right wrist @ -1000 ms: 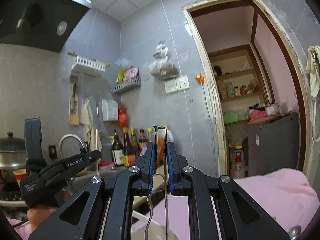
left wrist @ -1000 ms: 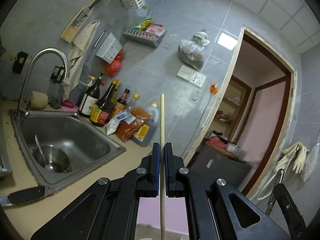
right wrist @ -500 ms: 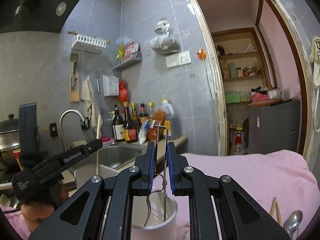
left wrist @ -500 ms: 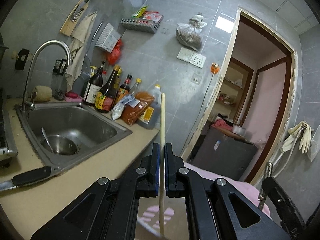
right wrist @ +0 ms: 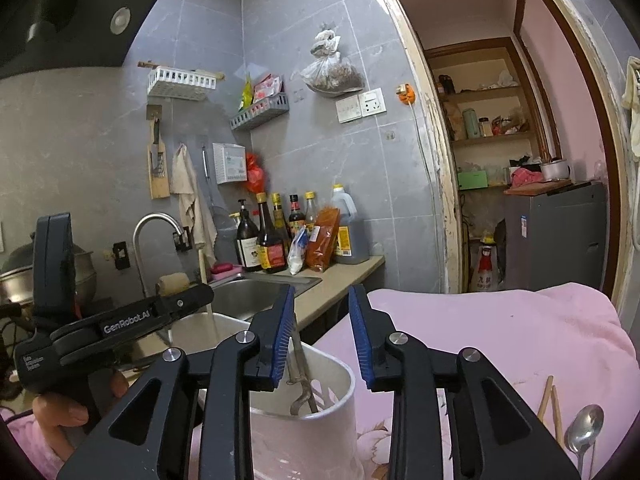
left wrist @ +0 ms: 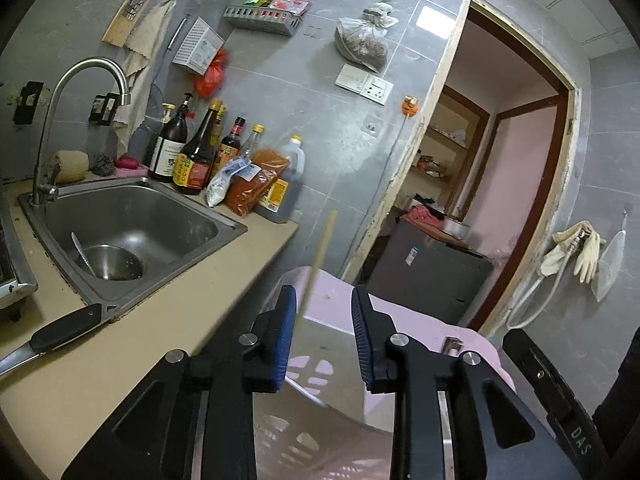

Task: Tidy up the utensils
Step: 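Carry the tong and chopstick into the white caddy and open both grippers, then return both grippers over the remaining utensils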

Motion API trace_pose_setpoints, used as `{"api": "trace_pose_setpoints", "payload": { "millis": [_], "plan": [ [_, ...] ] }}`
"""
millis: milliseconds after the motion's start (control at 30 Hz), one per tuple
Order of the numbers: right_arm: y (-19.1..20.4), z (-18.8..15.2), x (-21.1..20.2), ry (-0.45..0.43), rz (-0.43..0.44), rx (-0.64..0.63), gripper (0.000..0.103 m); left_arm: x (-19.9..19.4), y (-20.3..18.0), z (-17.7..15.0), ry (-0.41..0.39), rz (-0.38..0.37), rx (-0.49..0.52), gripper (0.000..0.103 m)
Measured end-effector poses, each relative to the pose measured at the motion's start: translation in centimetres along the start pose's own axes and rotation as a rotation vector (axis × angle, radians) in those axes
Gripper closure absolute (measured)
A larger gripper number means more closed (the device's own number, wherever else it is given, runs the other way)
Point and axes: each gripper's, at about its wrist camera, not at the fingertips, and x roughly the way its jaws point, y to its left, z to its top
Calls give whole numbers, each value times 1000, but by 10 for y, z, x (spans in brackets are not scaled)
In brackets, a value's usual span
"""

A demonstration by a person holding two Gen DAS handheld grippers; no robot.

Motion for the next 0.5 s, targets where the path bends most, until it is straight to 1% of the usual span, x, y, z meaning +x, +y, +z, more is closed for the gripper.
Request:
{"api": "trace_pose_setpoints", "payload": {
  "millis": [33,67,100,133,167,233,267,333,367,400,500],
  "plan": [
    [-1,1,-2,-4,-1,1,75,-2,-1,1,1,-1,3,77],
    [-2,4,-7,-17,-7,0,72,-5,-4,1,-2,-4,12,75],
    [-3,6,-12,-28,-15,-1,66,-8,-7,2,-7,-9,21,68],
    [-5,8,-17,-39,-24,0,62,-11,-10,2,-12,-11,30,61],
    [-8,11,-25,-54,-38,0,56,-15,-16,3,-18,-13,51,59],
    [-13,17,-37,-78,-69,-7,53,-20,-29,3,-27,-18,92,51],
    [-17,19,-45,-90,-95,-13,50,-22,-35,4,-30,-18,113,48],
    [-24,23,-60,-118,-134,-23,37,-26,-49,2,-36,-28,149,35],
    [-27,26,-69,-136,-161,-34,28,-27,-54,1,-38,-33,162,31],
    [-30,28,-80,-152,-186,-49,24,-29,-63,-1,-43,-47,180,24],
    [-39,33,-102,-168,-251,-86,18,-33,-82,-5,-50,-77,225,17]
  ]
}}
